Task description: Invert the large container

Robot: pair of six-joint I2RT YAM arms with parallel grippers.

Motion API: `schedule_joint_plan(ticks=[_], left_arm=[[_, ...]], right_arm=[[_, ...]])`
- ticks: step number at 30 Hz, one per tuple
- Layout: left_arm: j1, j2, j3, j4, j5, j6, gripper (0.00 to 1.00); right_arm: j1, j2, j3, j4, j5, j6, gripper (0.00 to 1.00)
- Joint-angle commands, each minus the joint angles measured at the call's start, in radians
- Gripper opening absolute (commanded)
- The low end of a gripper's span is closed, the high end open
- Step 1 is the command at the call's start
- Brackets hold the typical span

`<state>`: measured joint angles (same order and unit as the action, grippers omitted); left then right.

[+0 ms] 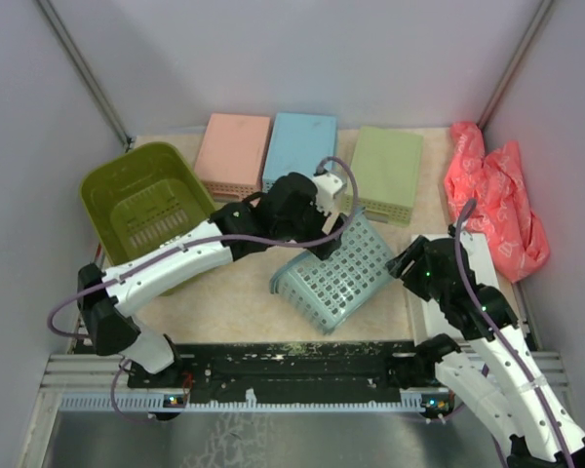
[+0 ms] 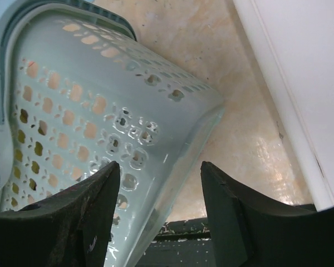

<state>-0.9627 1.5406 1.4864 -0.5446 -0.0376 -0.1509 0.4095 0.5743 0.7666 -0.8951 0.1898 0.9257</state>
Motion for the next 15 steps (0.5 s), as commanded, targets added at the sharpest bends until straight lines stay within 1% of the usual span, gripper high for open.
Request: schedule_joint_plan(ticks=[1,3,5,10,12,15], left_arm=[[-0.089,0.073,0.073,-0.131,-0.246,0.130,0.94],[-0.105,0.099,0.085,-0.142,-0.268,0.137,0.93],[-0.109,0.120,0.087,-0.146,-0.280,0.141,0.87],[-0.113,0.156,0.090,-0.160,-0.294,0.134,0.68],[-0.116,0.157,0.092,-0.160,-0.304,0.127,0.57],[-0.117,0.152,0.091,-0.154,-0.309,0.125,0.46]], right_arm=[[0.000,-0.024,-0.010,-0.007,0.014,0.043,0.60],[-0.001,-0.025,-0.004,-0.003,0.019,0.032,0.60],[-0.001,-0.023,0.005,-0.011,0.028,0.026,0.60],[-0.001,-0.022,0.006,-0.021,0.038,0.022,0.60],[-0.001,-0.022,-0.002,-0.018,0.034,0.022,0.60],[-0.001,-0.023,-0.016,-0.003,0.023,0.029,0.60]])
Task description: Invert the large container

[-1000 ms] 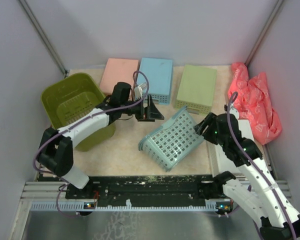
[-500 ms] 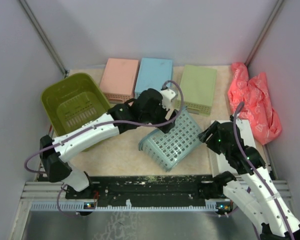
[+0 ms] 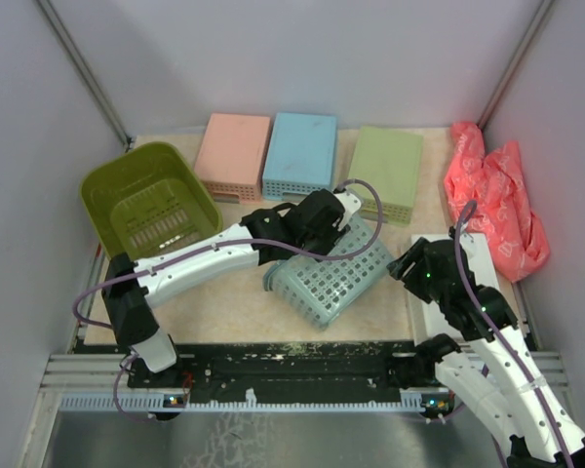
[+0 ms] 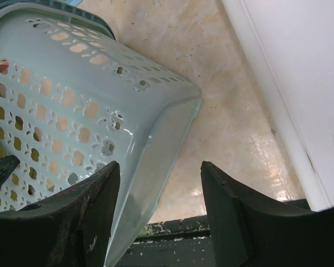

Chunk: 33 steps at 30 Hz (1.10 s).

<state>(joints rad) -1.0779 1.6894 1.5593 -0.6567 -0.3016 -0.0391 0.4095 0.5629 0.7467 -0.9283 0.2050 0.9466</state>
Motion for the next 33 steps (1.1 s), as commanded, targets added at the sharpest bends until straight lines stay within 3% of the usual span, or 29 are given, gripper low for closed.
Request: schedule_joint_plan(ticks=[1,7,8,11,13,21,28,33], left_arm=[[-0.002,0.003,0.019,-0.041,-0.045,0.013,0.44],[-0.002,0.000,0.023,-0.041,-0.047,0.002,0.30],[-0.002,-0.001,0.024,-0.042,-0.048,0.000,0.32],[-0.002,-0.001,0.042,-0.052,-0.043,-0.003,0.57],[-0.002,-0.004,0.065,-0.064,-0.040,-0.010,0.63],[-0.003,-0.064,0.108,-0.051,-0.030,-0.020,0.62],[-0.003,-0.012,0.102,-0.070,-0.048,-0.009,0.65],[-0.004,0.017,0.098,-0.066,-0.075,-0.026,0.58]], right_arm=[[-0.001,-0.011,-0.001,0.039,0.004,0.008,0.60],[-0.001,-0.001,-0.003,0.054,-0.004,0.009,0.60],[-0.001,0.000,-0.002,0.054,-0.003,0.008,0.60],[0.000,0.000,0.000,0.058,-0.005,0.006,0.60],[-0.001,-0.001,0.000,0.059,-0.006,0.006,0.60],[-0.001,0.001,-0.005,0.071,-0.011,0.007,0.60],[-0.001,0.009,-0.010,0.083,-0.014,0.005,0.60],[-0.001,0.005,-0.013,0.076,-0.012,0.005,0.60]])
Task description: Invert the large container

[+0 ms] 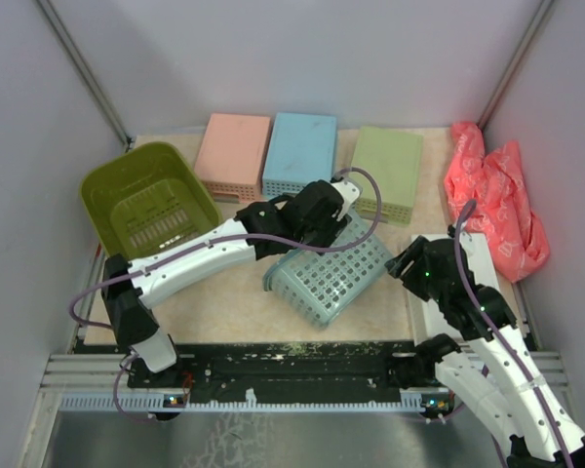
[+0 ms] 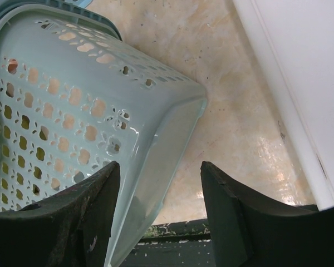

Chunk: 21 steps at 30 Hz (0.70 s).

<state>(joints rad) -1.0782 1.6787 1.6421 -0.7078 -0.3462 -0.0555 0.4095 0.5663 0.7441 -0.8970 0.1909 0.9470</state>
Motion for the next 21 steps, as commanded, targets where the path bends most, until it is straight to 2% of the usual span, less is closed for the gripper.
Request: schedule_joint_plan(ticks=[1,8,17,21], left_arm=[[-0.003,0.031,0.015,-0.014,-0.031,-0.008,0.57],[-0.003,0.056,0.012,-0.020,-0.023,-0.004,0.52],[-0.003,0.056,0.010,-0.019,-0.038,-0.014,0.26],[0.004,0.048,0.007,-0.022,-0.052,-0.030,0.23]], right_arm=[[-0.001,-0.001,-0.012,0.044,0.002,0.006,0.60],[-0.001,-0.003,-0.015,0.047,0.002,0.010,0.60],[-0.002,-0.005,-0.016,0.046,0.001,0.010,0.60],[0.000,-0.008,-0.002,0.037,0.011,0.010,0.60]])
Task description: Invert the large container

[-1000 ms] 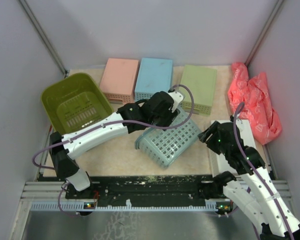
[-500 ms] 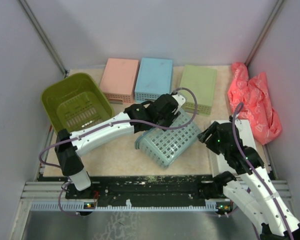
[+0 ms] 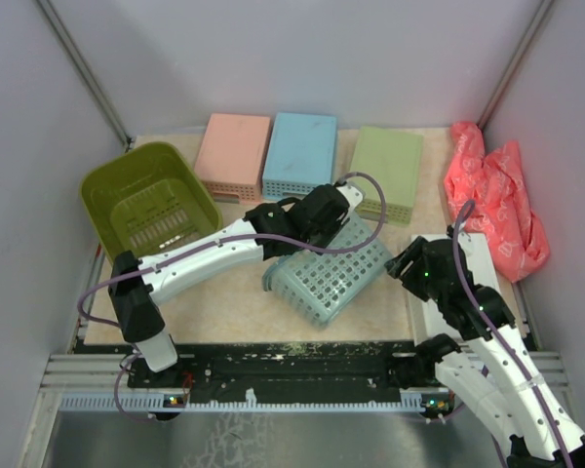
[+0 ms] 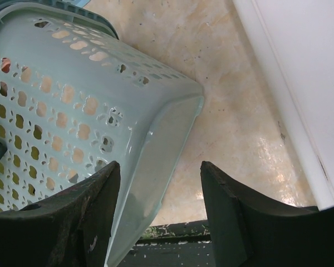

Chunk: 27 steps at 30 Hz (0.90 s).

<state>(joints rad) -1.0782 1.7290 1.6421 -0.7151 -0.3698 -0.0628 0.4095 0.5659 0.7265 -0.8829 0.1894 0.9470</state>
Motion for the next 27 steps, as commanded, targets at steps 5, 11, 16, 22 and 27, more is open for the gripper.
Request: schedule_joint_plan(ticks=[5,11,16,22,27], left_arm=[[0.126,-0.070,-0.026,0.026,0.209,-0.099,0.18],[0.378,-0.173,-0.197,0.155,0.603,-0.206,0.13],[0.497,-0.198,-0.314,0.231,0.804,-0.283,0.13],[0.599,-0.181,-0.417,0.292,0.964,-0.380,0.17],[0.600,-0.168,-0.464,0.321,0.900,-0.454,0.22]], right_arm=[[-0.001,-0.022,0.044,-0.015,0.052,0.006,0.60],[-0.001,-0.039,0.062,-0.046,0.089,0.002,0.60],[-0.001,-0.044,0.062,-0.046,0.087,0.003,0.60],[-0.001,-0.046,0.068,-0.054,0.094,0.004,0.60],[-0.001,-0.048,0.070,-0.051,0.094,0.006,0.60]])
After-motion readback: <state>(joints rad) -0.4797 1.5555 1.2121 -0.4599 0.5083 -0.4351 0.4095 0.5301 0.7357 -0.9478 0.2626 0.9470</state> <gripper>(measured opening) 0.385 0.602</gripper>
